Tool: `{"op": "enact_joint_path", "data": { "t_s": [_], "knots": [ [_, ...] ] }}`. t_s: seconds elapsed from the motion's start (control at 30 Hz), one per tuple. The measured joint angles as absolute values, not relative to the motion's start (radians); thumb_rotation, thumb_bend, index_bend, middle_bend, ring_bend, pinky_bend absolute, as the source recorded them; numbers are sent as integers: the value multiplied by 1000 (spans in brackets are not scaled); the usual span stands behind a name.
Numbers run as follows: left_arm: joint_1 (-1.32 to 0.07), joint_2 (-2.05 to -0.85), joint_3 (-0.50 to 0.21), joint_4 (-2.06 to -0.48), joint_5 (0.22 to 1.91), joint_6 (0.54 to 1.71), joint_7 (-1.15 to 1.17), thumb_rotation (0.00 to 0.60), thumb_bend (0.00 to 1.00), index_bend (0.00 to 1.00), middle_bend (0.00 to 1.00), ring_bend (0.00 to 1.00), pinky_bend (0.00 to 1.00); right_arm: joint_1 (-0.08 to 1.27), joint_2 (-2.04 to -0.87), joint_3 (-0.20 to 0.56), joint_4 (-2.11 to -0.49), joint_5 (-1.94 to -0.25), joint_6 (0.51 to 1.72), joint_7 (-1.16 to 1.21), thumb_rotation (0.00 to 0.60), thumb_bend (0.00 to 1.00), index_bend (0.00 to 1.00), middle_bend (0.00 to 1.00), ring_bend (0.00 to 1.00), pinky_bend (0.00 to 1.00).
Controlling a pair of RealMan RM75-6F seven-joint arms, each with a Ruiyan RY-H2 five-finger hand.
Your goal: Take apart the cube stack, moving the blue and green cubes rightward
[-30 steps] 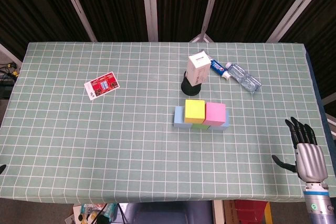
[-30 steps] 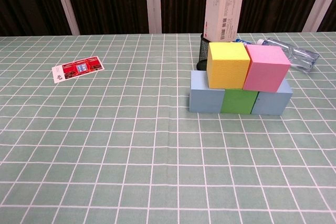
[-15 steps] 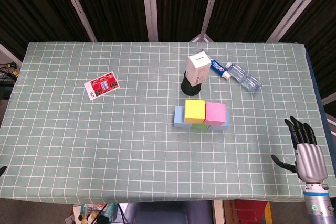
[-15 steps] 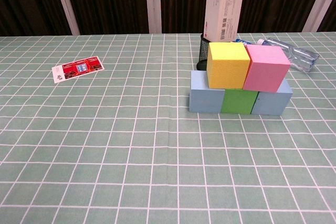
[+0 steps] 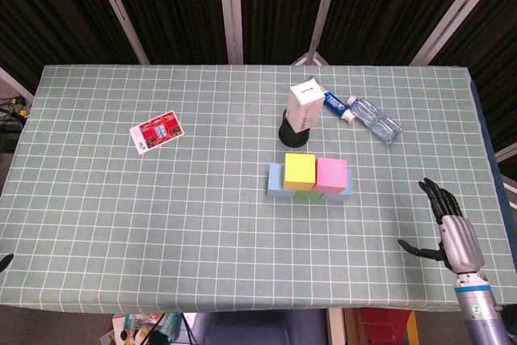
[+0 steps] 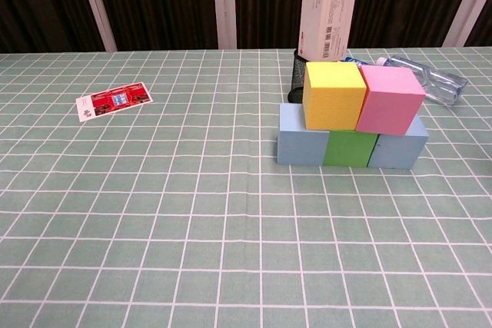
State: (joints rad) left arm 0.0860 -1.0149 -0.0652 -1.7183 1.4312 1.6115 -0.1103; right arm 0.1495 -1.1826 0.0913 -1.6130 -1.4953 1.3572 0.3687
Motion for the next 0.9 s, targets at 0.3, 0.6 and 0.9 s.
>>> {"op": "enact_joint_path", "data": {
  "t_s": [0.3, 0.6, 0.9],
  "knots": [
    [84, -1015, -68, -1724, 1425, 1609, -106, 600, 183, 148, 0, 0, 0, 275, -1248, 170, -1561, -1313, 1163, 326, 600, 125, 42, 0, 62, 11],
    [86, -1012, -69, -1726, 1419, 1609, -112, 600, 183, 148, 0, 0, 0, 397, -1347, 249, -1569, -1075, 1004, 188, 600, 125, 42, 0, 62, 11],
    [87, -1009, -72, -1726, 1413, 1611, -115, 600, 183, 148, 0, 0, 0, 490, -1442, 277, -1568, -954, 946, 64, 600, 124, 42, 0, 65, 11]
  ]
}}
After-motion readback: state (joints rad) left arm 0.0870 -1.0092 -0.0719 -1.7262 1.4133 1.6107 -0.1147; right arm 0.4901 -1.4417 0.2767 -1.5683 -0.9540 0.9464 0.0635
